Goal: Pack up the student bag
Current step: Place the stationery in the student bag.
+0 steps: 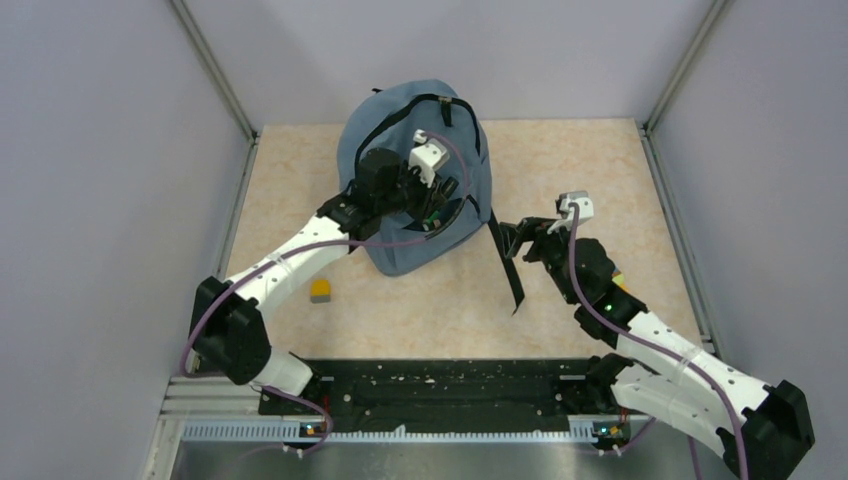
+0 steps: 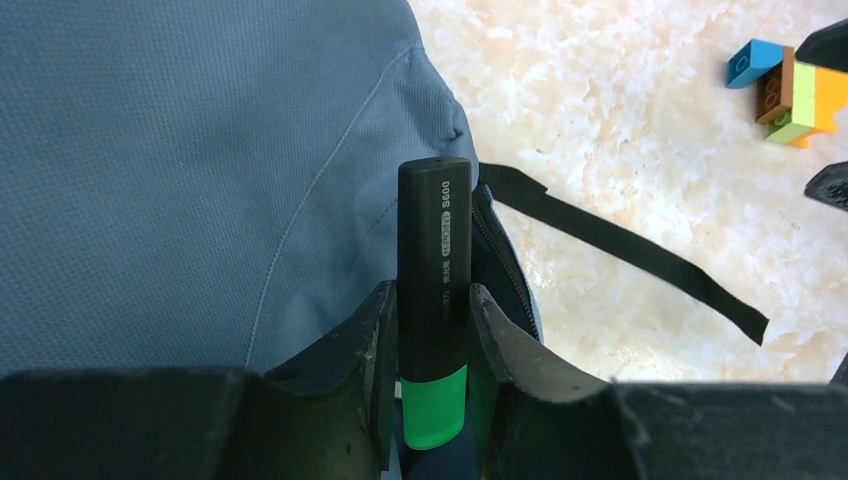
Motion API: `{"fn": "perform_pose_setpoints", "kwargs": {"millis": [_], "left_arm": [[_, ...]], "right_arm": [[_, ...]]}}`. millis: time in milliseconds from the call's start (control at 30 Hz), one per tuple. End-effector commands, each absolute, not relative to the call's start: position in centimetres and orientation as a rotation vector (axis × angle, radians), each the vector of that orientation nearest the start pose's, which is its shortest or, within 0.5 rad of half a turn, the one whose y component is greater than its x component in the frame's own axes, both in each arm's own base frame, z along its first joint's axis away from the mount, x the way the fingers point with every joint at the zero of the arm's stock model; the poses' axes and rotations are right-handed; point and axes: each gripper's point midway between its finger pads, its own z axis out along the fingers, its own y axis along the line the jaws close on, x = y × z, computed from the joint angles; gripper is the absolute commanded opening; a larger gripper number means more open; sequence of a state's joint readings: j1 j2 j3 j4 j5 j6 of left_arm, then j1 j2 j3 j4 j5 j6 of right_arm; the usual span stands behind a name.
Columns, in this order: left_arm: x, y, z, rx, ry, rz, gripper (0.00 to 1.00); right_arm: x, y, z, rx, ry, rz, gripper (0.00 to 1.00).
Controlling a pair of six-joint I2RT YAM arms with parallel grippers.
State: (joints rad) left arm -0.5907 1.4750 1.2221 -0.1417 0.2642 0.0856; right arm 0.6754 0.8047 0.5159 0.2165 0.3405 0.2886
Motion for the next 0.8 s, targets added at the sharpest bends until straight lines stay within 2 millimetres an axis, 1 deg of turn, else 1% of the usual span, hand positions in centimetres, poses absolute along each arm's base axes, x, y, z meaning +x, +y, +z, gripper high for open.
{"fn": "perform_pose_setpoints", "kwargs": {"millis": [0,133,233,267,333,433,600,633,700,767], "left_arm": [[35.0,-28.8,23.6,0.855,1.802,-0.583,0.15],[33.9,-28.6,22.5,0.882,1.833,-0.604,0.18],[33.7,-28.2,22.1,0.877,1.856,-0.593,0.2],[33.7,-28.1,22.1,0.869,1.855,-0.587,0.23],[33.8,-27.9,22.3,0.853,1.853,-0.578,0.33],[33.9,-27.7,22.8,0.837,1.841,-0.573,0.44],[33.9,-27.6,23.0,0.819,1.834,-0.572,0.54],[33.8,-27.6,23.1,0.816,1.834,-0.575,0.57],[33.8,-27.6,23.5,0.802,1.83,-0.579,0.59],[33.9,-27.5,24.3,0.767,1.818,-0.587,0.6]], "right_arm": [[28.9,16.3,24.8,-0.034,1.614,0.45,0.78],[29.0,16.6,24.7,-0.037,1.617,0.46,0.78],[29.0,16.6,24.7,-0.035,1.62,0.464,0.78],[29.0,16.7,24.7,-0.035,1.619,0.467,0.78],[29.0,16.7,24.7,-0.032,1.618,0.469,0.78],[29.0,16.7,24.7,-0.035,1.619,0.47,0.79],[29.0,16.7,24.7,-0.034,1.621,0.469,0.79],[29.0,16.7,24.7,-0.033,1.622,0.468,0.79],[29.0,16.7,24.7,-0.032,1.623,0.466,0.79],[29.0,16.6,24.6,-0.033,1.625,0.461,0.79]]}}
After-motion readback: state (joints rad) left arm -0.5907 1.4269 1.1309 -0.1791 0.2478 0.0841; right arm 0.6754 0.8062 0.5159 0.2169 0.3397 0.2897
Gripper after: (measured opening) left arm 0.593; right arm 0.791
